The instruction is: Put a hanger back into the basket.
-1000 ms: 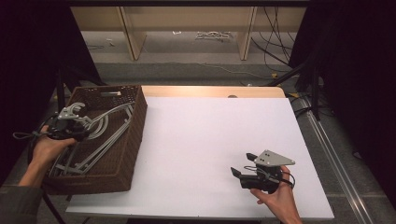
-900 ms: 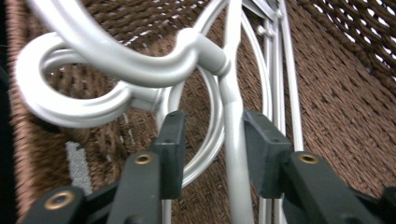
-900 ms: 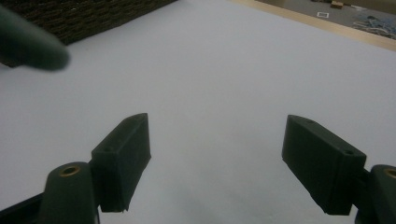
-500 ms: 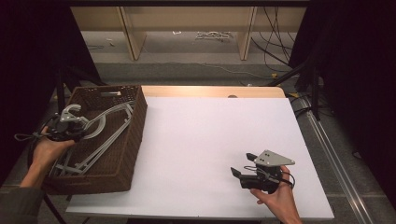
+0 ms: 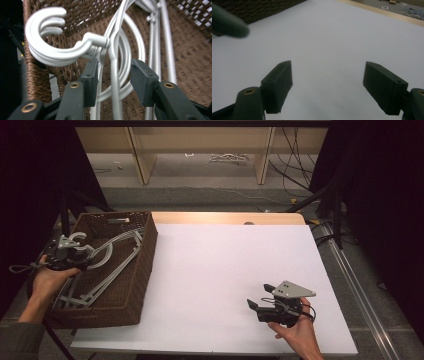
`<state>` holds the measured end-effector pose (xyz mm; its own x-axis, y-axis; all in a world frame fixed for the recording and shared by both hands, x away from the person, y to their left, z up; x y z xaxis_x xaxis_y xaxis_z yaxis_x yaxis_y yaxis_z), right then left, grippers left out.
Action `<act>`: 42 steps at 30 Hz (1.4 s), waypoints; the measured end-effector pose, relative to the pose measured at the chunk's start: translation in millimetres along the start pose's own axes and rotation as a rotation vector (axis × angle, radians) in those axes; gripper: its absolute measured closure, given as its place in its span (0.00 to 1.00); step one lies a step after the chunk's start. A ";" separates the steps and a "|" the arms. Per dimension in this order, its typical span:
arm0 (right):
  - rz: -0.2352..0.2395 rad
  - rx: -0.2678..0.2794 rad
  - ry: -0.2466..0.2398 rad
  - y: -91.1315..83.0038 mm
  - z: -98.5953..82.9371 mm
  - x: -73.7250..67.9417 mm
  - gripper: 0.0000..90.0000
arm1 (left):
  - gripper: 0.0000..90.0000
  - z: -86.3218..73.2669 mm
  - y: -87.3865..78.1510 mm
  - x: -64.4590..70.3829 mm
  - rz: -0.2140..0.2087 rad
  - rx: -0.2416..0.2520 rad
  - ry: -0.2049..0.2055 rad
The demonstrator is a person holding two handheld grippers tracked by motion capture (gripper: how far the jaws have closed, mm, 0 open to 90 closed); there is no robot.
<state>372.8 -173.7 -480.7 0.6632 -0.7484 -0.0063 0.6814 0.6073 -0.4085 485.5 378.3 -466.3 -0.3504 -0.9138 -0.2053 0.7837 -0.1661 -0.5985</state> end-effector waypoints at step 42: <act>0.024 0.078 0.009 -5.0 9.2 -15.2 0.19 | 0.28 86.5 -70.9 189.5 -0.394 0.525 -0.067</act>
<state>362.1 -162.9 -470.1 0.6771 -0.7355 -0.0239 0.6875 0.6438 -0.3358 408.0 184.9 -395.7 -0.6426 -0.7661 0.0110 0.7554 -0.6359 -0.1579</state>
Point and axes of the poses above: each handheld gripper's, and its own axes: y roughly forward along the jaws, z roughly out of its top, x roughly to its right, the point moved 9 cm from there along y, roughly forward along the jaws, and after that the axes turned 8 degrees about x, right-handed, at the moved point
